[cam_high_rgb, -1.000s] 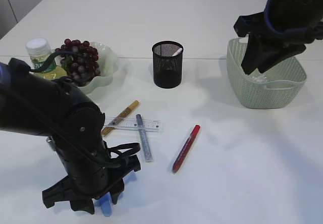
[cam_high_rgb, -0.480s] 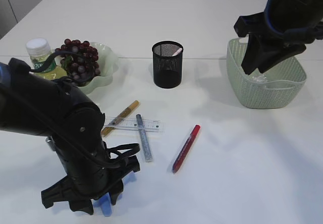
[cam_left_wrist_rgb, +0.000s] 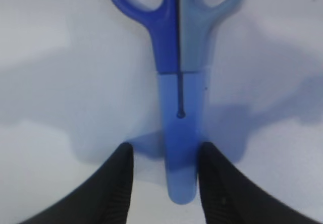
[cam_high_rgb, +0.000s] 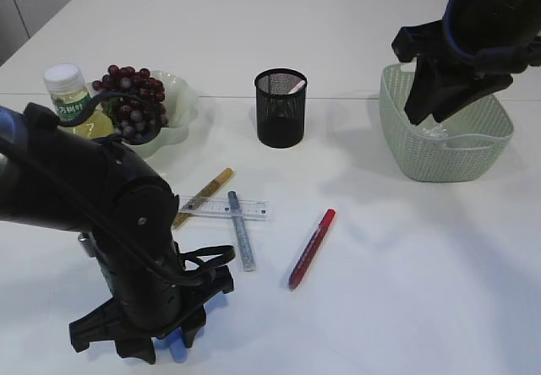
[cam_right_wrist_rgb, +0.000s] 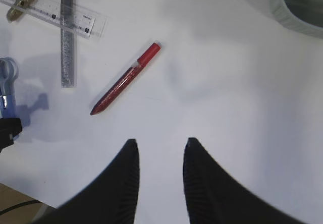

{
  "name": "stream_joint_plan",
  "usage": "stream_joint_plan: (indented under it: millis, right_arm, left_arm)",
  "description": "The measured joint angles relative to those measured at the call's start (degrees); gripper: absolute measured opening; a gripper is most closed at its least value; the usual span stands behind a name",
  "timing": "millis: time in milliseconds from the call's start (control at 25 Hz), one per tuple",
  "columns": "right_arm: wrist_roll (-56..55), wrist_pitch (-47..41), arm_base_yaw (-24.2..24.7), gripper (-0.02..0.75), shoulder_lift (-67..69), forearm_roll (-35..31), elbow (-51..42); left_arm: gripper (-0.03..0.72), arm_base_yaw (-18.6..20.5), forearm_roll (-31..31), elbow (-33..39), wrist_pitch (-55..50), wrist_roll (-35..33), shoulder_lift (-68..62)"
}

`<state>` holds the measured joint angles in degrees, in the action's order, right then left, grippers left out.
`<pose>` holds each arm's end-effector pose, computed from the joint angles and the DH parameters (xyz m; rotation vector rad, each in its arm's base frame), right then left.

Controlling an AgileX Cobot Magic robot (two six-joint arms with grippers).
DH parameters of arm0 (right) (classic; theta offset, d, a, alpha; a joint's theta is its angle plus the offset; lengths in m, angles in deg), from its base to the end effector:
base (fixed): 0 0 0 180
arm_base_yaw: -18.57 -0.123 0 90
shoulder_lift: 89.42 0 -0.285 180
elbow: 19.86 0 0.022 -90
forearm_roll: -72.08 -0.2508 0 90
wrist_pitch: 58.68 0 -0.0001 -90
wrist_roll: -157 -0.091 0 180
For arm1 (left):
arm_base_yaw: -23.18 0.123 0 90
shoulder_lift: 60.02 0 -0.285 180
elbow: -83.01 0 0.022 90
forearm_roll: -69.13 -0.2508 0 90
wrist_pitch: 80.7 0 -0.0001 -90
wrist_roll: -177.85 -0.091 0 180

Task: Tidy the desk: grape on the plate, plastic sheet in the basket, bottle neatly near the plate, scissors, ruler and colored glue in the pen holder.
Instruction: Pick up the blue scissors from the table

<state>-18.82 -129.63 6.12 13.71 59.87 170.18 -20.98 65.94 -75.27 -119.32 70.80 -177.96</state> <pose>0.3294 0.0914 0.3234 -0.3550 2.8393 0.3314 0.2284 -0.2174 0.1070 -0.7050 3.0144 -0.0110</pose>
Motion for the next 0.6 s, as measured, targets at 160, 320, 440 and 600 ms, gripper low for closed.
stream_joint_plan:
  millis: [160, 320, 440, 600]
  right_arm:
    - [0.0, 0.0, 0.0, 0.257, 0.0, 0.0, 0.0]
    - [0.0, 0.0, 0.0, 0.257, 0.0, 0.0, 0.0]
    - [0.0, 0.0, 0.0, 0.257, 0.0, 0.1, 0.0]
    - [0.0, 0.0, 0.0, 0.258, 0.0, 0.4, 0.0]
  left_arm:
    - [0.316, 0.0, 0.2, 0.0, 0.0, 0.0, -0.1]
    - [0.312, 0.0, 0.2, 0.0, 0.0, 0.0, -0.1]
    - [0.28, 0.0, 0.2, 0.0, 0.0, 0.0, -0.1]
    - [0.221, 0.0, 0.1, -0.1, 0.0, -0.6, -0.1]
